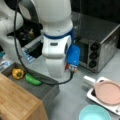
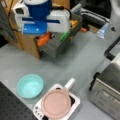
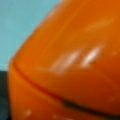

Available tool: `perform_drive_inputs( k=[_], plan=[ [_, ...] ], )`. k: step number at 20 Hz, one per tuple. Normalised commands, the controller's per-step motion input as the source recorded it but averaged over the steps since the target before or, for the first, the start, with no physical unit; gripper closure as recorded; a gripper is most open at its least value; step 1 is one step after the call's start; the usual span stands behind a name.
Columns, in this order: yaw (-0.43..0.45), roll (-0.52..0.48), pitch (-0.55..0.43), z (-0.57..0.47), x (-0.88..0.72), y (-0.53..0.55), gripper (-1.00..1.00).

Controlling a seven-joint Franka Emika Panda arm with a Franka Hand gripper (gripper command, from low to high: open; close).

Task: Open the drawer. Pick up the carrot. Put the carrots in the drawer.

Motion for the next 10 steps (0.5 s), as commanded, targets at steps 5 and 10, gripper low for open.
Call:
perform_drive_inputs(
  k=[5,10],
  plan=[
    [0.350,-0.062,-0.232,-0.20,-0.50,0.01,1.00],
    [0.322,-0.020,-0.185,-0.17,-0.46,-0.10,1.00]
  ],
)
